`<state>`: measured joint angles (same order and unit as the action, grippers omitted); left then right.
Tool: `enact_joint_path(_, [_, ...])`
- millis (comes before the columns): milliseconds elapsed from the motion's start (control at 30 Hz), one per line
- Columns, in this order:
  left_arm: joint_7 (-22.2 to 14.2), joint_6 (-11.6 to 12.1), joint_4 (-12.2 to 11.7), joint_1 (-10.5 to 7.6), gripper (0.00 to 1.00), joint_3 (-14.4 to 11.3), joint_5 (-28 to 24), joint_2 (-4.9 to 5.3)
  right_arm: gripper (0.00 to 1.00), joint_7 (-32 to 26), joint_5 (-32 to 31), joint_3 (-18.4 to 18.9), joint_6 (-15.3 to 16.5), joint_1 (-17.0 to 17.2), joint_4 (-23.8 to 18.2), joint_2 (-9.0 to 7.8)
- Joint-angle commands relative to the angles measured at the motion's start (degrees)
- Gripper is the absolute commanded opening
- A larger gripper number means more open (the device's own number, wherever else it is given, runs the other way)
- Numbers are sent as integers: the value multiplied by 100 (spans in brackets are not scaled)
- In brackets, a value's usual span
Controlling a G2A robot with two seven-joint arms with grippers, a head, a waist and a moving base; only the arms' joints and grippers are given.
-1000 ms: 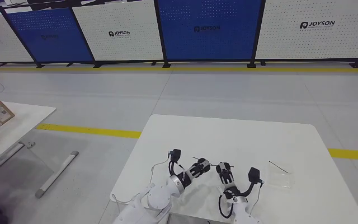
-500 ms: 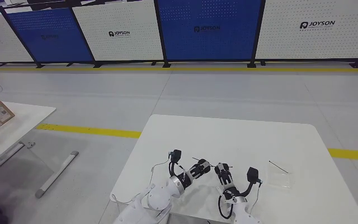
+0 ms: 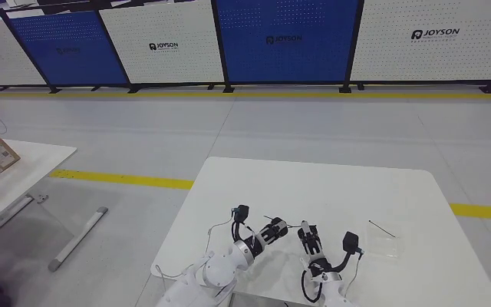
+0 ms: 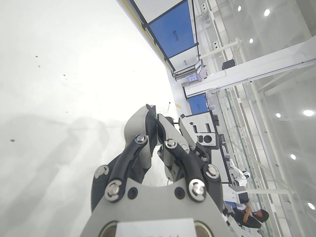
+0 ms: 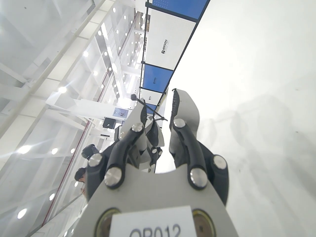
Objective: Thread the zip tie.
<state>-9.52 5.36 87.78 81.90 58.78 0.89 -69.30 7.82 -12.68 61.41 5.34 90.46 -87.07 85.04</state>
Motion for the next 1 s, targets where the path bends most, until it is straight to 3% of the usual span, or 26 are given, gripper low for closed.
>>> enact_joint_path(0, [11, -8, -11, -9, 0, -8, 7, -3, 18, 11, -5, 5, 18, 9, -4, -1])
enact_joint_path(400, [72, -82, -23, -35, 0, -34, 48, -17, 22, 25, -39, -5, 18, 31, -61, -2])
enact_joint_path(633, [69, -75, -14, -27, 0, -22, 65, -16, 0, 29, -55, -7, 18, 42, -76, -2])
enact_joint_path(967, [28, 37, 29, 19, 0, -12, 101, -8, 0, 3, -96, -34, -52, 24, -58, 1])
